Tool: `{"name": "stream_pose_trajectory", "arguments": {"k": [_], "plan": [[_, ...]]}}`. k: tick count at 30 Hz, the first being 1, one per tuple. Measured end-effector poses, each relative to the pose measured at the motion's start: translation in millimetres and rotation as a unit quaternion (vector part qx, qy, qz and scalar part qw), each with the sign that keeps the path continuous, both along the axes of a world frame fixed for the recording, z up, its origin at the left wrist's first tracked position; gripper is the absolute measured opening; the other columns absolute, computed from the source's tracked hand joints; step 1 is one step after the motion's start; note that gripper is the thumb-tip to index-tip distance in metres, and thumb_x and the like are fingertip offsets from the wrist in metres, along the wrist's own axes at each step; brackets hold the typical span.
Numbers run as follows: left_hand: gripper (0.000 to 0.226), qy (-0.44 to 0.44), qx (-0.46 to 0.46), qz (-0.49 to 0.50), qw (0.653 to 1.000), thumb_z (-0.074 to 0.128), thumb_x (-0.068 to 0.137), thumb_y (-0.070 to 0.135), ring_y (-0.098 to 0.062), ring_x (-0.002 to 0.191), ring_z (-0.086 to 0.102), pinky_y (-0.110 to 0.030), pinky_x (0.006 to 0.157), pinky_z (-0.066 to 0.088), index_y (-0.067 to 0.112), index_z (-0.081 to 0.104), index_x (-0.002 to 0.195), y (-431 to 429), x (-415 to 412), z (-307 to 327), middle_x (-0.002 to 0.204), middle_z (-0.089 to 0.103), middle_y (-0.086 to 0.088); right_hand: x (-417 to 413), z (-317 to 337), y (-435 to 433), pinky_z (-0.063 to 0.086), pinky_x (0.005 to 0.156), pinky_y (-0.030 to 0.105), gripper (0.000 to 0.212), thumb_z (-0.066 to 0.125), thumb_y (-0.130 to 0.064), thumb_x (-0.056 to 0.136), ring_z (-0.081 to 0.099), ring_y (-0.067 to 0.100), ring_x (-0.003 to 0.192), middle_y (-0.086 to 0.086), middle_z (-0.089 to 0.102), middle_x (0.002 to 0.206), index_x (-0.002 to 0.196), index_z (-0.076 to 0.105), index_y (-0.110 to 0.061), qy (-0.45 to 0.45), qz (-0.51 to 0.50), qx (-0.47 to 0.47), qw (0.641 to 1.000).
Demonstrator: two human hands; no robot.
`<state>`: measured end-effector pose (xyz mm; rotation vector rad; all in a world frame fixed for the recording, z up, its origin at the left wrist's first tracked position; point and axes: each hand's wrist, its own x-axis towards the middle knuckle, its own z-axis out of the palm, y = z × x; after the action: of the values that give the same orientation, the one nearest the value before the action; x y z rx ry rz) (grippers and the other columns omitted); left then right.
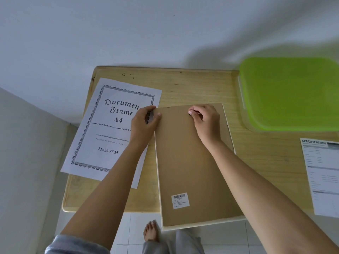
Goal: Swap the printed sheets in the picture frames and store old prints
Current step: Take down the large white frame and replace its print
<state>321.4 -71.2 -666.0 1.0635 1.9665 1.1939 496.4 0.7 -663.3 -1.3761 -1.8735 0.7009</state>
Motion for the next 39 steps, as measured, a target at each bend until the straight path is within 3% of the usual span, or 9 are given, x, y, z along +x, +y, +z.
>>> {"name": "stream_pose_trajectory", "arguments": {"k": [5,18,22,26,30,35,39], "plan": [[0.035,0.006,0.006,-0.003,1.0,0.064,0.086,0.029,-0.005,0.099,0.055,-0.014,0.084,0.044,0.014,0.061,0.117,0,-1,-2,0.11,0.061,0.004,0,-3,1,0.038,0.074,0.02,0.012,0.06,-0.002,0.081,0.056,0.021,0.081,0.0,0.067,0.077,0.078,0.069,-0.01,-0.013,0.009,0.008,1.0],[0.038,0.07,0.011,-0.022,0.997,0.059,0.089,0.035,-0.006,0.108,0.053,-0.021,0.095,0.042,0.015,0.058,0.121,-4,3,-2,0.118,0.06,0.004,5,-5,1,0.039,0.073,0.022,0.012,0.059,0.0,0.079,0.055,0.021,0.074,0.002,0.067,0.075,0.074,0.067,-0.007,-0.012,0.01,0.052,0.999],[0.034,0.096,0.007,-0.04,0.995,0.05,0.095,0.025,-0.006,0.111,0.05,-0.021,0.099,0.039,0.011,0.056,0.125,-3,2,-2,0.123,0.057,0.001,6,-6,2,0.042,0.073,0.025,0.012,0.06,-0.001,0.08,0.056,0.021,0.077,0.002,0.068,0.077,0.076,0.068,-0.008,-0.006,0.005,0.039,0.999],[0.035,0.114,-0.01,-0.054,0.992,0.05,0.094,0.015,-0.018,0.119,0.05,-0.027,0.102,0.039,0.005,0.053,0.128,-2,1,-3,0.127,0.055,-0.007,7,-7,5,0.039,0.073,0.021,0.011,0.06,-0.002,0.081,0.054,0.018,0.078,0.001,0.069,0.078,0.077,0.069,-0.009,-0.009,0.004,0.026,1.0],[0.039,0.151,-0.02,-0.03,0.988,0.053,0.093,0.016,-0.02,0.121,0.044,-0.015,0.096,0.028,0.006,0.049,0.131,-10,8,5,0.125,0.052,-0.007,7,-6,5,0.038,0.074,0.021,0.011,0.06,-0.003,0.081,0.051,0.013,0.079,0.001,0.069,0.079,0.077,0.069,-0.009,-0.011,0.003,0.017,1.0],[0.036,0.107,-0.045,0.019,0.993,0.051,0.094,0.018,-0.014,0.092,0.051,-0.017,0.082,0.039,0.008,0.052,0.128,-55,27,11,0.106,0.049,0.0,6,-5,5,0.044,0.077,0.03,0.011,0.059,-0.006,0.082,0.055,0.019,0.083,0.002,0.069,0.081,0.078,0.069,-0.01,-0.01,-0.009,-0.008,1.0],[0.028,0.072,-0.058,0.015,0.996,0.054,0.092,0.013,-0.013,0.079,0.055,-0.023,0.077,0.048,0.008,0.061,0.119,-87,41,8,0.096,0.053,-0.005,4,-5,5,0.044,0.078,0.038,0.011,0.059,-0.009,0.082,0.056,0.027,0.087,0.006,0.069,0.084,0.082,0.07,-0.008,-0.015,-0.025,-0.016,0.999]]}}
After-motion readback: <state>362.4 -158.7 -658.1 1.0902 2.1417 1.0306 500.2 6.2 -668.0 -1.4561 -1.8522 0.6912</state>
